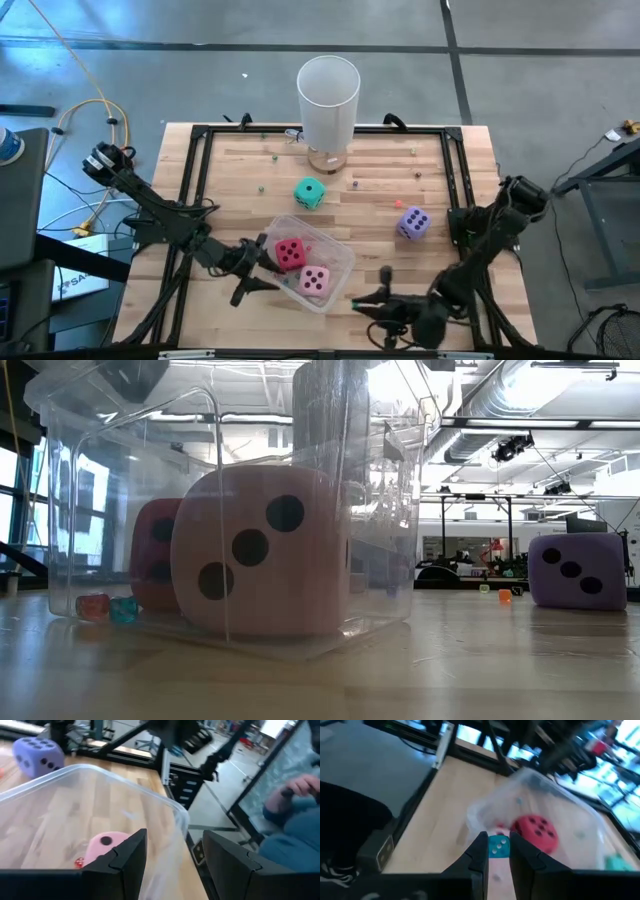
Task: Pick & Place Dice
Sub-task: Put the small blue dice into the transparent bin
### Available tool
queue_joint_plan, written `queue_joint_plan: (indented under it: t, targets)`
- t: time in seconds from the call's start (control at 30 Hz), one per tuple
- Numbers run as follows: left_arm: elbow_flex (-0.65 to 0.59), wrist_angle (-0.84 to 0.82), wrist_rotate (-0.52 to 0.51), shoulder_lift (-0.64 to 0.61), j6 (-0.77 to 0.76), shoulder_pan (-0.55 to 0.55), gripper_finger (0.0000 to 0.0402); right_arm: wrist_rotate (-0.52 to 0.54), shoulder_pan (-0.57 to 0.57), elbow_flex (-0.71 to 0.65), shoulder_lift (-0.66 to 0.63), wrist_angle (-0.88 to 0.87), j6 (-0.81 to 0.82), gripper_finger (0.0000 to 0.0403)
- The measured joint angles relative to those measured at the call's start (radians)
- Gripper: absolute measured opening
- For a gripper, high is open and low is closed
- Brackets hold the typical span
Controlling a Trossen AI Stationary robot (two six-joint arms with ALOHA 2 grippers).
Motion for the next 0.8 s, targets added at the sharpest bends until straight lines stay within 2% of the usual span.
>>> queue_joint_plan:
  t: [0.13, 0.33, 0.5, 0.6, 0.7, 0.8]
  targets:
    - [0.0, -0.016, 0.002, 0.0, 0.002, 0.019, 0.0186, -0.112, -0.072, 0.0, 0.033, 0.105, -0.11, 0.0036]
    - [0.0, -0.033, 0.001, 0.0, 0.006, 0.062, 0.0186, -0.154, -0.196, 0.0, 0.052, 0.218, -0.175, 0.0045]
    - [0.0, -0.086, 0.002, 0.0, 0.007, 0.09, 0.0186, -0.171, -0.286, -0.001, 0.052, 0.213, -0.118, 0.0111]
    - [0.0, -0.126, 0.002, 0.0, -0.009, 0.11, 0.0186, -0.262, -0.325, 0.0, 0.052, 0.184, -0.049, 0.015]
    - [0.0, -0.135, 0.001, 0.0, -0.021, 0.132, 0.0186, -0.29, -0.342, -0.001, 0.052, 0.173, -0.002, 0.0188]
    - [0.0, -0.135, 0.0, 0.0, 0.001, 0.148, 0.0186, -0.285, -0.338, 0.0, 0.052, 0.176, -0.033, 0.0226]
